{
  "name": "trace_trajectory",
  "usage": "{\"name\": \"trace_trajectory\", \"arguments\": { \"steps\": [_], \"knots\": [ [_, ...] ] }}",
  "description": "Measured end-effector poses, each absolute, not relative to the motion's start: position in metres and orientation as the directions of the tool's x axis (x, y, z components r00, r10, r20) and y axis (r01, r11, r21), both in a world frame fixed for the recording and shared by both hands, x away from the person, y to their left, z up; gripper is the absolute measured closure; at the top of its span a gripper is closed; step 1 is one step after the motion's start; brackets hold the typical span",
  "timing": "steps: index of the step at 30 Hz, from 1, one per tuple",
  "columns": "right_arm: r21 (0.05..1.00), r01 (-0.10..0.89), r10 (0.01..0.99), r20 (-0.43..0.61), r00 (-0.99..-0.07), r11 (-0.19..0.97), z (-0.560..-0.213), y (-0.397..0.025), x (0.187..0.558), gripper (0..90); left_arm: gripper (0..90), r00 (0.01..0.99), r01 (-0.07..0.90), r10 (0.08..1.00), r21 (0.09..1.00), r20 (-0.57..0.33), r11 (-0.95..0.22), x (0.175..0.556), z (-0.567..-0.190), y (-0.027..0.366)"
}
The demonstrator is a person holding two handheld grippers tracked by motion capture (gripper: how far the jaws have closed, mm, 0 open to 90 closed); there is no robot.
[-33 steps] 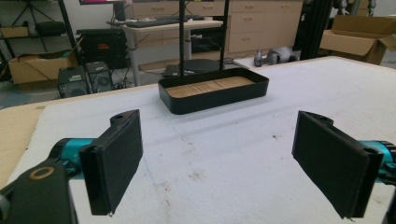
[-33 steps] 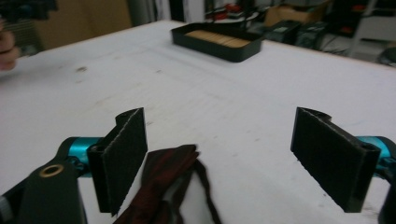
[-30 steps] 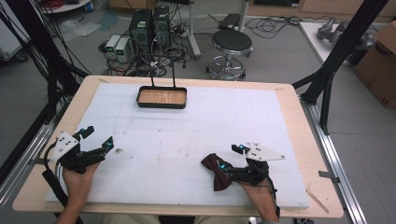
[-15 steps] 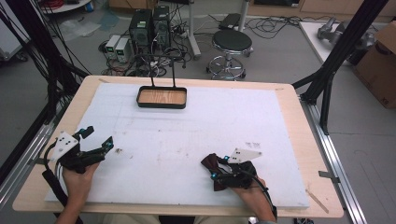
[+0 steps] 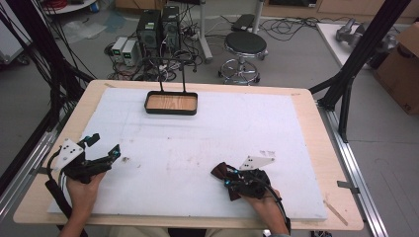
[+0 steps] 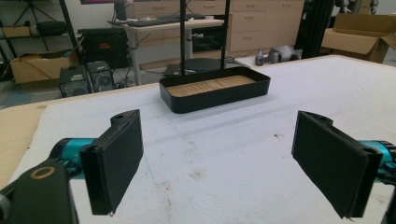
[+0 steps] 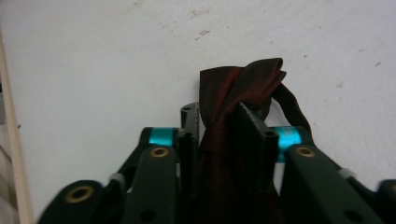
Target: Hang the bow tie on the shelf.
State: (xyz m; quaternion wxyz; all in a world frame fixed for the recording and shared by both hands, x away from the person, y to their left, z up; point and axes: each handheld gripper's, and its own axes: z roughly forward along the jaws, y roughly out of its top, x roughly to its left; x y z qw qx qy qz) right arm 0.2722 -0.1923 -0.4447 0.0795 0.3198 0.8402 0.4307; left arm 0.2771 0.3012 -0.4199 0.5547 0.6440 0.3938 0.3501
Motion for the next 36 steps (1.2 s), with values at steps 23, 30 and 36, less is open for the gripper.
{"name": "trace_trajectory", "arguments": {
  "steps": [23,30,36],
  "knots": [
    [0.877,0.388,0.649,0.123,-0.751,0.283,-0.390,-0.196,0.295,77.6,17.4,0.452,0.110,0.892,0.991,0.021,-0.079,0.277,-0.419,0.297],
    [0.882,0.380,0.637,0.127,-0.760,0.278,-0.363,-0.192,0.322,77.6,17.4,0.453,0.109,0.891,0.991,0.021,-0.079,0.277,-0.420,0.297],
    [0.881,0.371,0.643,0.105,-0.759,0.293,-0.346,-0.181,0.349,77.6,17.5,0.451,0.105,0.892,0.992,0.018,-0.073,0.277,-0.420,0.298]
  ]
}}
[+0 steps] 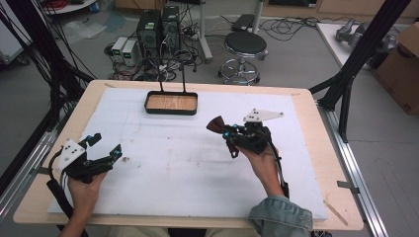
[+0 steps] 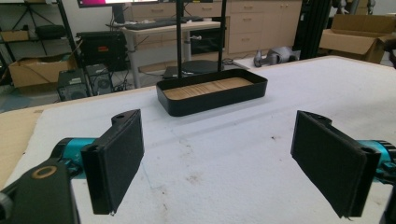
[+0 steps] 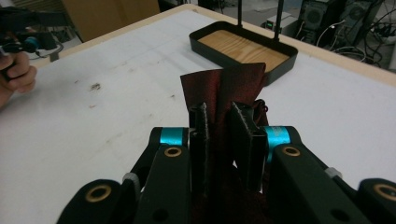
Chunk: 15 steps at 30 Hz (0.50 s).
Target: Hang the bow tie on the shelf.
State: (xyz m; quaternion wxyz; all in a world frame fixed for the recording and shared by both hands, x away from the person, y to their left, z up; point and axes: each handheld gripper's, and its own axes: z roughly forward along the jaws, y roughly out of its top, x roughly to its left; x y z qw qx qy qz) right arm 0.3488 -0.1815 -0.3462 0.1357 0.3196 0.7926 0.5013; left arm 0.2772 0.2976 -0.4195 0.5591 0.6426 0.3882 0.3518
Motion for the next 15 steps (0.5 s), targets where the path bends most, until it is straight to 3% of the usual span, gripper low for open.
{"name": "trace_trajectory", "arguments": {
  "steps": [15],
  "knots": [
    [0.882,0.305,0.631,0.011,-0.776,0.360,-0.311,-0.137,0.413,77.6,17.5,0.455,0.099,0.890,0.992,0.031,-0.085,0.277,-0.419,0.297]
  ]
}}
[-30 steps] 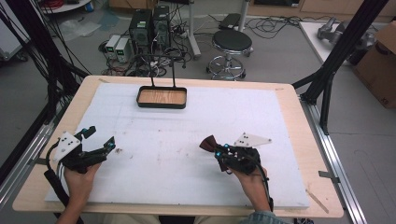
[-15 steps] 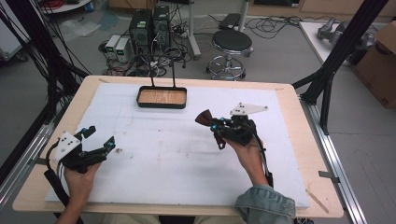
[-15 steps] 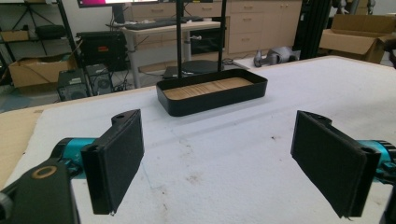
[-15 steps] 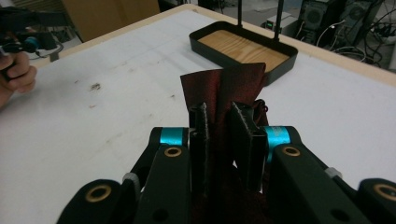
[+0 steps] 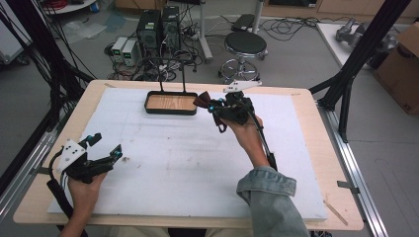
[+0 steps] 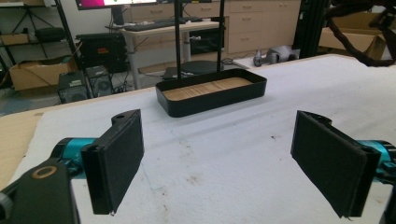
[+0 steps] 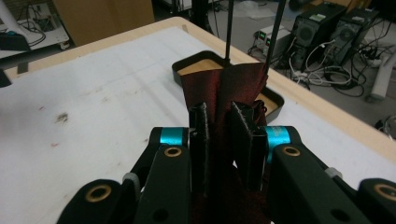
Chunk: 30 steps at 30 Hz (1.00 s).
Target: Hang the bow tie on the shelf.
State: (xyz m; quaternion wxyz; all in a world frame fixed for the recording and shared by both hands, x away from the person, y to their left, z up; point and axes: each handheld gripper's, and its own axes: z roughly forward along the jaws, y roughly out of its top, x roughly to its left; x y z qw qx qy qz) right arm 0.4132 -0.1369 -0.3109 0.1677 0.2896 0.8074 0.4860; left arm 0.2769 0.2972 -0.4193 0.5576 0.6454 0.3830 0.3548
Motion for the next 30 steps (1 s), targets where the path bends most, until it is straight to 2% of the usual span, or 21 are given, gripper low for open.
{"name": "trace_trajectory", "arguments": {
  "steps": [10,17,19,30],
  "knots": [
    [0.888,0.280,0.635,-0.017,-0.772,0.364,-0.296,-0.111,0.454,77.6,17.5,0.454,0.098,0.891,0.992,0.025,-0.078,0.279,-0.420,0.298],
    [0.887,0.271,0.632,-0.030,-0.775,0.373,-0.291,-0.092,0.468,77.8,17.6,0.455,0.094,0.890,0.992,0.028,-0.079,0.279,-0.420,0.298],
    [0.899,0.237,0.631,-0.054,-0.774,0.368,-0.290,-0.088,0.471,77.8,17.6,0.456,0.095,0.890,0.992,0.026,-0.078,0.279,-0.420,0.298],
    [0.918,0.243,0.644,-0.017,-0.765,0.313,-0.282,-0.073,0.495,77.8,17.6,0.455,0.097,0.890,0.993,0.018,-0.070,0.281,-0.421,0.299]
  ]
}}
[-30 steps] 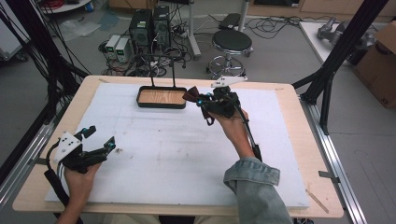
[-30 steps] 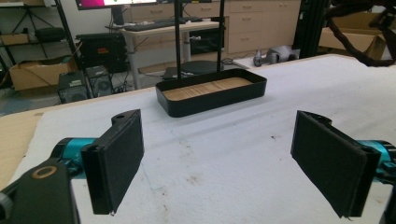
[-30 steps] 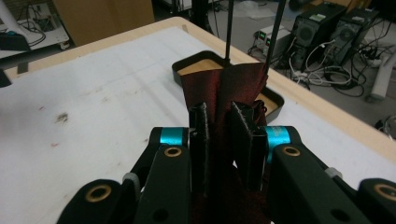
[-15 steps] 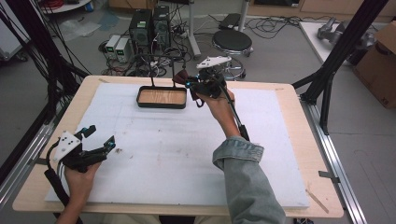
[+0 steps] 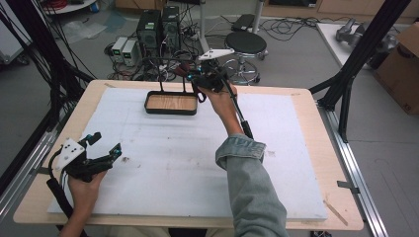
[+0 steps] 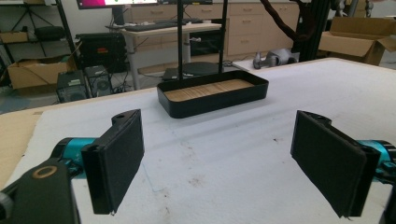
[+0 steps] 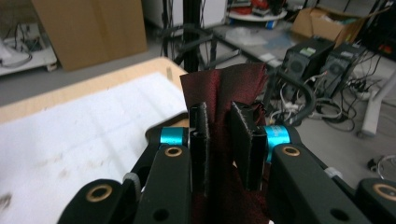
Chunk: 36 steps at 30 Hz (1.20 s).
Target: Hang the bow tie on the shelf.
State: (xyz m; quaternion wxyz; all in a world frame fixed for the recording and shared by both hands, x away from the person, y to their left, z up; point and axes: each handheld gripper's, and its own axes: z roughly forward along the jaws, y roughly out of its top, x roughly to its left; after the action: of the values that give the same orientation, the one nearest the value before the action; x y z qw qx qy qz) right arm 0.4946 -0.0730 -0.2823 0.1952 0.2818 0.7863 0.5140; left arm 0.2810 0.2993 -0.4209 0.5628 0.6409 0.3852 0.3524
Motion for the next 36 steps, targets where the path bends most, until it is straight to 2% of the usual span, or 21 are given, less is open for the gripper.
{"name": "trace_trajectory", "arguments": {
  "steps": [8,16,36],
  "knots": [
    [0.919,0.267,0.704,-0.015,-0.710,0.289,-0.278,-0.078,0.511,77.8,17.6,0.457,0.098,0.889,0.993,0.015,-0.067,0.281,-0.421,0.300],
    [0.901,0.343,0.765,0.019,-0.644,0.267,-0.285,-0.098,0.522,77.8,17.7,0.458,0.100,0.889,0.992,0.018,-0.072,0.281,-0.421,0.300],
    [0.880,0.405,0.745,0.093,-0.660,0.249,-0.297,-0.108,0.530,75.4,17.9,0.461,0.101,0.887,0.992,0.016,-0.071,0.282,-0.422,0.299]
  ]
}}
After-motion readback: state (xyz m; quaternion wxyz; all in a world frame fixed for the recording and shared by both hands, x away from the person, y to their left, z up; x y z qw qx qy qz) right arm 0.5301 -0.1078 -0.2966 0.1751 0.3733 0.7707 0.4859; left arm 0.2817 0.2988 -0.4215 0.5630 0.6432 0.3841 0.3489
